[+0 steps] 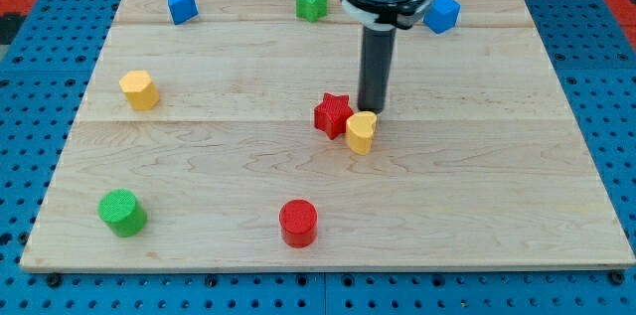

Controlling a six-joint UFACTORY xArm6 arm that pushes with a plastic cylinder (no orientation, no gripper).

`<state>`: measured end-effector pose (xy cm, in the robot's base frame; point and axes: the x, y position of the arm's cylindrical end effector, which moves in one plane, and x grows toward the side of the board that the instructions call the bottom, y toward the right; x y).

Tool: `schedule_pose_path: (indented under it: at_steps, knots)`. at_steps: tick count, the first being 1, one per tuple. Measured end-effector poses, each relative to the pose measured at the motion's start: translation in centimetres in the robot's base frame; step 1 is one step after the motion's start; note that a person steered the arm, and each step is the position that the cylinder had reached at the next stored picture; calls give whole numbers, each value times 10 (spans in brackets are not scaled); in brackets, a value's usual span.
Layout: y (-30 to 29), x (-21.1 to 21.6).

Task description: Move red circle diagonal to the yellow heart

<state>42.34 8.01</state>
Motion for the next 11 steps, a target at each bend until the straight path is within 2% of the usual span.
schedule_pose_path:
  at_steps: [1,2,3,4,5,6,7,8,9,10,11]
  knots:
    - [70,58]
    - [30,167]
    - [-40,194]
    - [-116,149]
    - [-141,110]
    - [-134,142]
    - [-223,134]
    - [-210,93]
    - [-117,71]
    - [-172,109]
    - [-167,165]
